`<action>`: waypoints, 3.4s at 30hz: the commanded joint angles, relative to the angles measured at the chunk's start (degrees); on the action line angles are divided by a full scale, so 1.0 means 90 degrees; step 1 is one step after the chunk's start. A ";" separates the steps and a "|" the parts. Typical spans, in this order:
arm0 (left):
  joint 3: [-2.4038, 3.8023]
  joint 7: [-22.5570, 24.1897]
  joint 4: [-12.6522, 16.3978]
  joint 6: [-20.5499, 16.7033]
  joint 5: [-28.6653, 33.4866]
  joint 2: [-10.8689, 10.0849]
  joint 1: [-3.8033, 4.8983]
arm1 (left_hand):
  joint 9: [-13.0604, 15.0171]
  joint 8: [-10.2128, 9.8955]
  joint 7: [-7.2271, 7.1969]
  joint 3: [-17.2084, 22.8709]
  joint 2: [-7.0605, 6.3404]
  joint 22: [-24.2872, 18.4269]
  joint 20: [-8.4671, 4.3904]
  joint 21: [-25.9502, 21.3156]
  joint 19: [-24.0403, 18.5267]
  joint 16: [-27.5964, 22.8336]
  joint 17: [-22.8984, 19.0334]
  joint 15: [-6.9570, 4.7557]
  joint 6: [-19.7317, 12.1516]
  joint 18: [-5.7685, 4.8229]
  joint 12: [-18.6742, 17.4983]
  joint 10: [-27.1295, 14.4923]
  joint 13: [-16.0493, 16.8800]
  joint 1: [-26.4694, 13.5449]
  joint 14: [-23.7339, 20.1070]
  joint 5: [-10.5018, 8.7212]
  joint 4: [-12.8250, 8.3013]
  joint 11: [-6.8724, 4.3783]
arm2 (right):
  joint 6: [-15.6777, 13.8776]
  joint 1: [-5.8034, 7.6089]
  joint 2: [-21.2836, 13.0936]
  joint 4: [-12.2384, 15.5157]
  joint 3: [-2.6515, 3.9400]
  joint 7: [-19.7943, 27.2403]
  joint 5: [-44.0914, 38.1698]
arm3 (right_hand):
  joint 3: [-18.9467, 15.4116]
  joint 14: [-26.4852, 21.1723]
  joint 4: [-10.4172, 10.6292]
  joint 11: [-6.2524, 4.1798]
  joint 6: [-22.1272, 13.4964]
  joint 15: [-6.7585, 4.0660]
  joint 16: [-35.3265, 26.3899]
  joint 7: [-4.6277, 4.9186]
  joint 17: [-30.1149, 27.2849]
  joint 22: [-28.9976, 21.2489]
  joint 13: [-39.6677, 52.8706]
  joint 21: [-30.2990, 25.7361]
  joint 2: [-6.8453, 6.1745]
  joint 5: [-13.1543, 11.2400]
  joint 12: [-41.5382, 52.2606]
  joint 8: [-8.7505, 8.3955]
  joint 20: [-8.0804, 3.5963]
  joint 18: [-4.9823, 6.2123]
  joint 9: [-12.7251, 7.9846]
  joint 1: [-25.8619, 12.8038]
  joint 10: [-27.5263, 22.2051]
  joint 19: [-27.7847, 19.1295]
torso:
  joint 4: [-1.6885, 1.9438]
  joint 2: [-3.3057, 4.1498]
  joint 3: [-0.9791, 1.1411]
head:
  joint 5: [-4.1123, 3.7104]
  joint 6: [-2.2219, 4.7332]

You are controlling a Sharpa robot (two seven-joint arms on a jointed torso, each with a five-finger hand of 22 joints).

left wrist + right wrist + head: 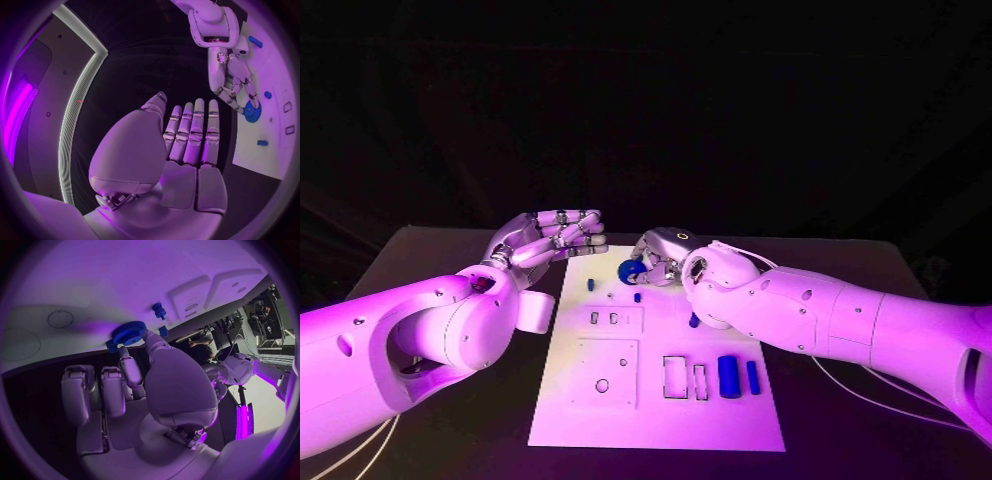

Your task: Assemble the parts on the task board

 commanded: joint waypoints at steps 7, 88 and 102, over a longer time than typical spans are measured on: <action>0.0007 0.0010 0.0016 0.0108 0.0011 -0.0001 0.0011 | -0.0005 -0.0043 0.0010 -0.0020 0.0003 -0.0008 0.0016 0.0024 0.0048 -0.0023 0.0006 0.0029 -0.0011 0.0079 -0.0034 -0.0040 -0.0009 0.0029 0.0028 -0.0032 -0.0015 0.0015 | 0.0106 -0.0001 -0.0127 0.0103 -0.0002 0.0034 0.0131 | -0.0125 0.0498 0.0149 -0.0017 0.0127 0.0010 -0.0013 -0.0025 0.0942 0.1157 0.0102 -0.0007 0.0108 0.0329 0.0099 0.0001 0.0029 -0.0028 0.0030 -0.0255 0.0100 0.0225 | 0.0005 -0.0002 0.0005 | 0.0002 0.0010; 0.0003 -0.0016 -0.0241 0.0195 0.0010 0.0022 0.0007 | -0.0003 -0.0046 0.0008 -0.0023 0.0008 -0.0014 0.0017 0.0020 0.0045 -0.0033 0.0009 0.0030 -0.0008 0.0079 -0.0039 -0.0036 -0.0009 0.0030 0.0025 -0.0031 -0.0015 0.0014 | 0.0522 -0.0147 -0.2543 0.0703 0.0064 0.1198 0.1681 | 0.0175 0.0461 -0.0461 -0.0082 0.0430 -0.0047 -0.0109 -0.0080 0.0790 0.1008 0.0113 -0.0222 0.0203 -0.0087 0.0048 0.0060 -0.0018 0.0029 0.0077 0.0803 0.0107 0.0081 | -0.0188 -0.0070 0.0037 | -0.0028 -0.0045; 0.0003 -0.0021 -0.0240 0.0192 0.0010 0.0018 0.0007 | -0.0003 -0.0046 0.0008 -0.0023 0.0008 -0.0014 0.0017 0.0020 0.0045 -0.0033 0.0009 0.0030 -0.0008 0.0079 -0.0039 -0.0036 -0.0009 0.0030 0.0025 -0.0031 -0.0015 0.0014 | 0.0555 -0.0164 -0.2474 0.0640 0.0063 0.1158 0.1674 | 0.0225 0.0472 -0.0477 -0.0123 0.0555 -0.0080 -0.0092 -0.0128 0.0830 0.1055 0.0185 -0.0182 0.0245 -0.0102 0.0115 0.0117 -0.0047 0.0015 0.0097 0.0814 0.0173 0.0121 | -0.0190 -0.0069 0.0041 | -0.0043 -0.0066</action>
